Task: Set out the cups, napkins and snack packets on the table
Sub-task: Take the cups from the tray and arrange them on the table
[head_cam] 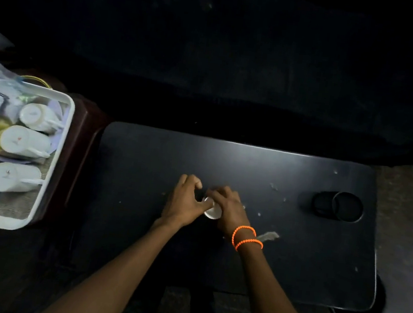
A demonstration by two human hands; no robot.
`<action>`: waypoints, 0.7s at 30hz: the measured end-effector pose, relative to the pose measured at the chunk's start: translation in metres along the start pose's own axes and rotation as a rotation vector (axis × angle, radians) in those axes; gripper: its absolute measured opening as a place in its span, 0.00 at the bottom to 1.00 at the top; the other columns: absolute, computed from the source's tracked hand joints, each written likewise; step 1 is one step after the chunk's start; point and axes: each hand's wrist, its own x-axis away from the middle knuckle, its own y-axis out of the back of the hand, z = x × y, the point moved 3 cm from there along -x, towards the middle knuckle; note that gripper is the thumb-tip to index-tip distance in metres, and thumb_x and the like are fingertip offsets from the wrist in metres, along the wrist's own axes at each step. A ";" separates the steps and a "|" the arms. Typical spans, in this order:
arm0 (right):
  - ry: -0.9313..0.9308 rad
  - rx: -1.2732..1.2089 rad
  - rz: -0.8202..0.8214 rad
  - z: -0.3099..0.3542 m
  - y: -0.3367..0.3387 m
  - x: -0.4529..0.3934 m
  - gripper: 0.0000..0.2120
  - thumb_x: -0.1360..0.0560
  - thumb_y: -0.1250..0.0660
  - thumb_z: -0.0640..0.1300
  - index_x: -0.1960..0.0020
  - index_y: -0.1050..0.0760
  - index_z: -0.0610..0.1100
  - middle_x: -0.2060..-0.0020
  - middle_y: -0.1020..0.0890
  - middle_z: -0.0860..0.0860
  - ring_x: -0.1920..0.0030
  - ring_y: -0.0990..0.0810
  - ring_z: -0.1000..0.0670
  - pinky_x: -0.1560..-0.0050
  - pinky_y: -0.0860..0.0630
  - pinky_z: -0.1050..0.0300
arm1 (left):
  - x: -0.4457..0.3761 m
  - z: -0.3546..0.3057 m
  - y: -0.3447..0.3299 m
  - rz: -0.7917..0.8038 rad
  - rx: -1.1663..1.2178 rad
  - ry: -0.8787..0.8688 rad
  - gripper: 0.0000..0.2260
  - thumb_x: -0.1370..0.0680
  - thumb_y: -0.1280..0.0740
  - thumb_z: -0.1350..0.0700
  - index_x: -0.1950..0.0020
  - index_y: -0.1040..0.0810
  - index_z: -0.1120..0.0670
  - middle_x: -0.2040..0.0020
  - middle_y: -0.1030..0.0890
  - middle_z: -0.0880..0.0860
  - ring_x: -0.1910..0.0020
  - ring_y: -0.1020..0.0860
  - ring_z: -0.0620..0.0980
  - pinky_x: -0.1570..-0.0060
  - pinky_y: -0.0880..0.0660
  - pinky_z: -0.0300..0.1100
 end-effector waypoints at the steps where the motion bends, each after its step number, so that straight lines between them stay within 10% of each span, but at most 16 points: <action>1: 0.033 0.058 0.028 -0.001 0.001 0.000 0.33 0.33 0.28 0.30 0.31 0.24 0.50 0.33 0.26 0.46 0.37 0.27 0.42 0.38 0.25 0.51 | 0.000 0.000 -0.009 0.070 0.074 0.007 0.18 0.30 0.21 0.50 0.45 0.24 0.51 0.46 0.22 0.50 0.50 0.19 0.50 0.50 0.20 0.46; 8: -0.231 -0.121 -0.125 -0.025 0.009 0.017 0.29 0.29 0.29 0.32 0.29 0.27 0.45 0.31 0.27 0.45 0.36 0.22 0.41 0.42 0.21 0.48 | 0.002 0.002 -0.050 0.071 0.271 0.195 0.22 0.27 0.24 0.61 0.34 0.21 0.56 0.60 0.16 0.50 0.54 0.16 0.52 0.47 0.21 0.40; 12: -0.297 -0.205 -0.198 -0.037 0.012 0.025 0.23 0.29 0.29 0.31 0.35 0.21 0.43 0.39 0.18 0.45 0.40 0.18 0.42 0.43 0.24 0.56 | 0.008 -0.002 -0.071 0.094 0.489 0.270 0.20 0.28 0.24 0.66 0.37 0.19 0.57 0.53 0.15 0.60 0.51 0.14 0.60 0.47 0.15 0.56; 17: -0.305 -0.218 -0.186 -0.045 0.018 0.025 0.21 0.29 0.25 0.36 0.36 0.20 0.44 0.42 0.16 0.45 0.42 0.17 0.44 0.45 0.26 0.60 | 0.012 -0.002 -0.088 0.098 0.667 0.330 0.21 0.25 0.25 0.67 0.34 0.21 0.56 0.51 0.16 0.59 0.53 0.15 0.54 0.59 0.15 0.43; 21: -0.288 -0.147 -0.108 -0.043 0.026 0.019 0.22 0.31 0.25 0.37 0.38 0.19 0.45 0.44 0.15 0.45 0.43 0.16 0.42 0.46 0.27 0.61 | 0.021 -0.001 -0.091 0.087 0.746 0.344 0.19 0.24 0.24 0.65 0.35 0.22 0.56 0.53 0.15 0.57 0.55 0.15 0.53 0.50 0.14 0.51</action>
